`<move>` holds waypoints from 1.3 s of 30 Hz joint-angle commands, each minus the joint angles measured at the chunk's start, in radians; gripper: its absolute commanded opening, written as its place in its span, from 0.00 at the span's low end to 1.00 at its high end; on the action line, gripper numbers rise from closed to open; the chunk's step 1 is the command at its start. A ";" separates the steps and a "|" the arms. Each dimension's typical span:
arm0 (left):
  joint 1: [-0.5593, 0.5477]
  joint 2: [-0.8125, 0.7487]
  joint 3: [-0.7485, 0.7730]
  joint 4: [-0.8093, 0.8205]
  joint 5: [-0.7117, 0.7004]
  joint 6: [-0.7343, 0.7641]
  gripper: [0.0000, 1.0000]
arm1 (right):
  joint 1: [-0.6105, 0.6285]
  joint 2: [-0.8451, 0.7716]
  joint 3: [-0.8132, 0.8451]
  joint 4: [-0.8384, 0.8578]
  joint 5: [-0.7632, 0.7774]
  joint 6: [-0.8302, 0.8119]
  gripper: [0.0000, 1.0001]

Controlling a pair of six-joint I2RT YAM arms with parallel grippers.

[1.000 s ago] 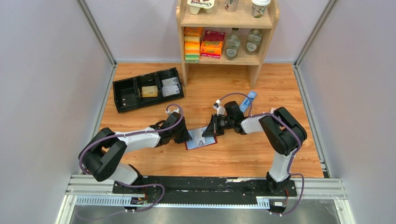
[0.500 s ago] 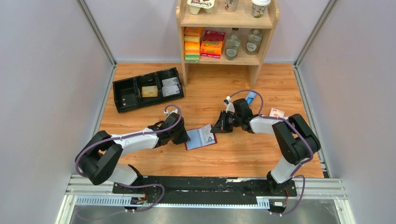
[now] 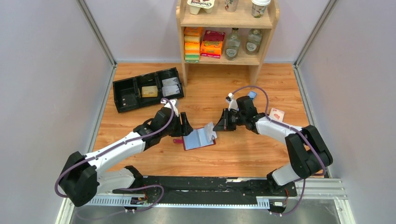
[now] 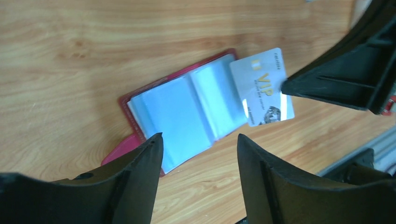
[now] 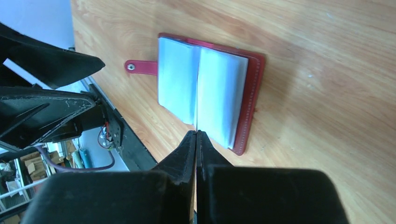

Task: Take the credit cards out of the card holder
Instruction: Place the credit card in the storage box.

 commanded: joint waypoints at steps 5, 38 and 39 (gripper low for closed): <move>0.146 -0.068 0.001 0.232 0.421 0.271 0.74 | 0.017 -0.133 0.062 0.012 -0.127 -0.052 0.00; 0.308 0.174 0.226 0.329 1.237 0.386 0.47 | 0.047 -0.270 0.075 0.248 -0.359 0.002 0.00; 0.306 0.176 0.226 0.333 1.249 0.383 0.37 | 0.049 -0.264 0.077 0.251 -0.364 0.002 0.00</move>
